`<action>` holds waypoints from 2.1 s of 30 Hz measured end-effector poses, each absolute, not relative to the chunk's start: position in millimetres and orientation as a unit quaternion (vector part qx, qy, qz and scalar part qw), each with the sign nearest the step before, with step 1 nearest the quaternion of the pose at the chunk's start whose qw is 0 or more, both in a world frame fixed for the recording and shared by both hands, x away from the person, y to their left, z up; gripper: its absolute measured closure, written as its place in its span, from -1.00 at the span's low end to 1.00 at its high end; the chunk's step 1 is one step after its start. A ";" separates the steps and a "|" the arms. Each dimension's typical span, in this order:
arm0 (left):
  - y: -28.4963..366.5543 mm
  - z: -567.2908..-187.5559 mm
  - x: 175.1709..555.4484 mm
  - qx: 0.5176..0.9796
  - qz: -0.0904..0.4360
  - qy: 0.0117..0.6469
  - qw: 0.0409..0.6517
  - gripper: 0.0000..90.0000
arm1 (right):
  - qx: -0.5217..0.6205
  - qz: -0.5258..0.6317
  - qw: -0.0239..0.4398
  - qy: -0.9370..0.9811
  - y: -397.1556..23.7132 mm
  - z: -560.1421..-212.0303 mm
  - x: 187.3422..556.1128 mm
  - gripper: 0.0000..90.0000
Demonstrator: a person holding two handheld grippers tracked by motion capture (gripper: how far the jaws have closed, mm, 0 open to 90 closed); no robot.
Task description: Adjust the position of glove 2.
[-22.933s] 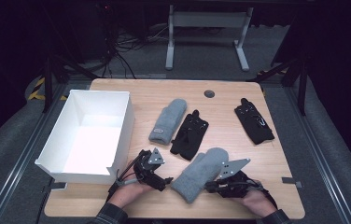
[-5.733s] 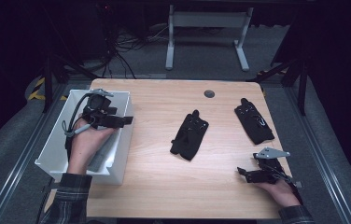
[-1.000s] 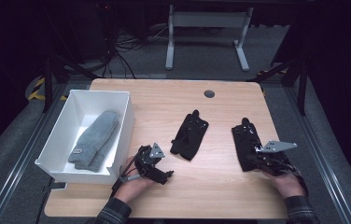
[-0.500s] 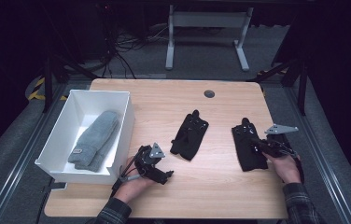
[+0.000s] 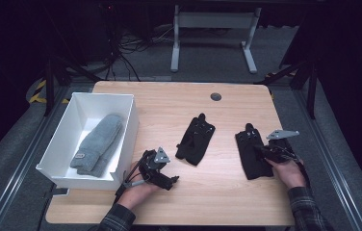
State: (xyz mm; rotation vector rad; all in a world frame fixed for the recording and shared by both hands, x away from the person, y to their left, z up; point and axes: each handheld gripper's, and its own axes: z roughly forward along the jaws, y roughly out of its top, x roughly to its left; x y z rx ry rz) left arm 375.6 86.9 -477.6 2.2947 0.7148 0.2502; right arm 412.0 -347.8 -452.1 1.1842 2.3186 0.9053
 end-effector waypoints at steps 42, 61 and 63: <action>86.8 -477.7 375.8 0.888 0.097 0.276 0.356 -1.00 | 0.319 0.342 0.150 0.871 -286.8 -441.3 347.0 0.99; 86.8 -477.7 375.8 0.888 0.097 0.276 0.356 -1.00 | 0.280 0.337 0.119 0.891 -283.6 -449.8 312.6 0.98; 86.8 -477.7 375.9 0.888 0.097 0.276 0.356 -1.00 | 0.288 0.347 0.134 0.883 -287.0 -446.6 314.9 0.91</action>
